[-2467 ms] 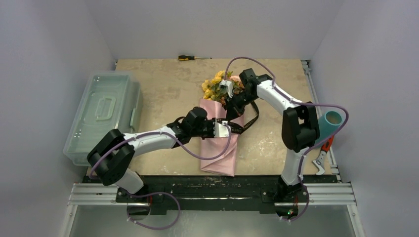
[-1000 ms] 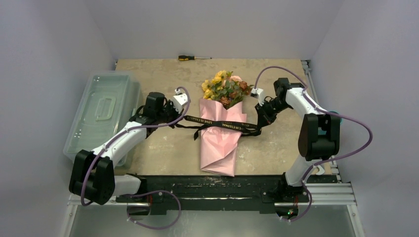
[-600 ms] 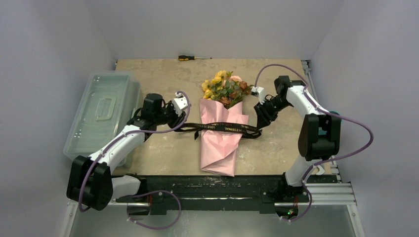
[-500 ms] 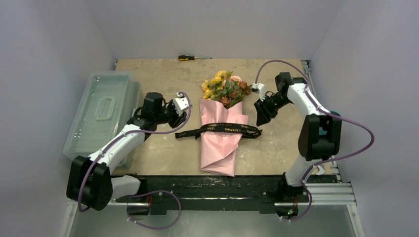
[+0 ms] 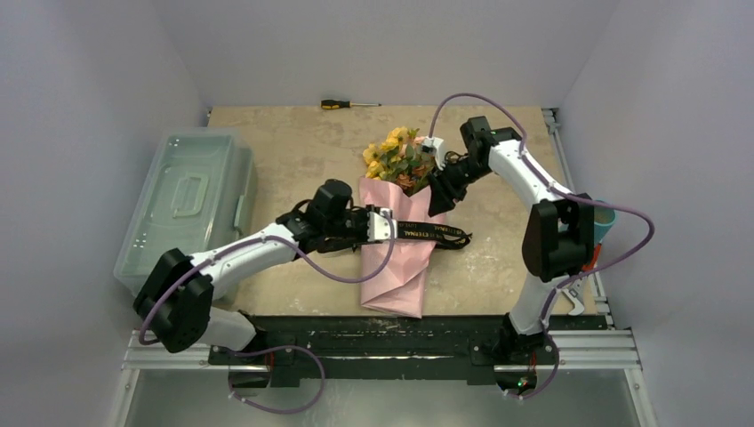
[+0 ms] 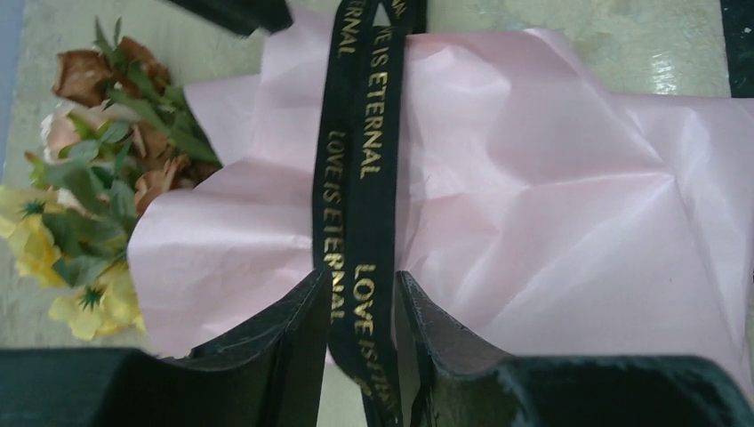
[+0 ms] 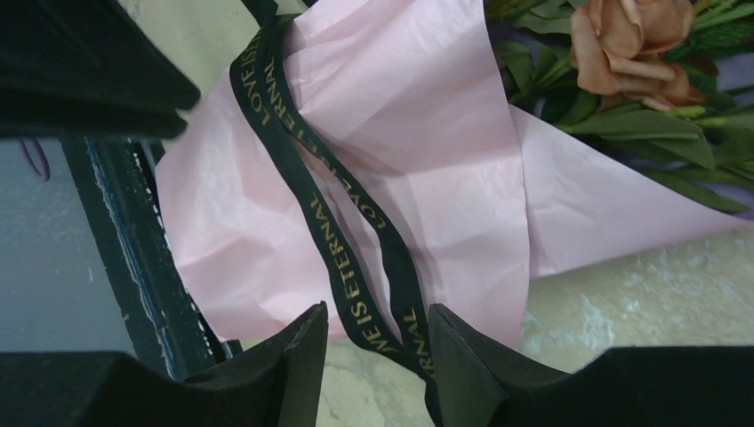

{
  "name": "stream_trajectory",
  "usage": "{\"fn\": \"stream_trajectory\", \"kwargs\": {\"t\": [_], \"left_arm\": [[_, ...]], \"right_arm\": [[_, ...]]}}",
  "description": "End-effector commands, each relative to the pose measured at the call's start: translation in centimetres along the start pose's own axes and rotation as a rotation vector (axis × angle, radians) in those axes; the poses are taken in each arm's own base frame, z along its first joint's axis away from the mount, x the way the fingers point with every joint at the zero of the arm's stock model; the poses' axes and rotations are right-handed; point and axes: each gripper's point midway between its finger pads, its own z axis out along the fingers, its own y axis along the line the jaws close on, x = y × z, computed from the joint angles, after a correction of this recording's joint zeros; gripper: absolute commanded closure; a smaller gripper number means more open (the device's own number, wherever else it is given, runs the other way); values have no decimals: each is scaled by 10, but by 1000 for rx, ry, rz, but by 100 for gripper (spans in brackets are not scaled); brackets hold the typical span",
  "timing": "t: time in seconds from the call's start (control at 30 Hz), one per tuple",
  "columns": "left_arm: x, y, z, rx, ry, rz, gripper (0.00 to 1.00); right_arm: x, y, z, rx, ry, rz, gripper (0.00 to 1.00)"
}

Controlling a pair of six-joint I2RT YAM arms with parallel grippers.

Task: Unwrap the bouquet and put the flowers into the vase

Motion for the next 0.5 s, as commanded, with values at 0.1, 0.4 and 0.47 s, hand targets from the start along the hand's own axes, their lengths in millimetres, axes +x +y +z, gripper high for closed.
{"fn": "stream_trajectory", "kwargs": {"t": [0.1,0.4,0.47], "left_arm": [[-35,5,47,13,-64,160,68],[-22,4,82,49,-22,168,65],[-18,-1,86,69,-14,178,64]], "right_arm": [[-29,-5,7,-37,-64,15,50],[-25,-2,10,-50,-70,26,50],[-24,-2,11,-51,-71,27,50]]}}
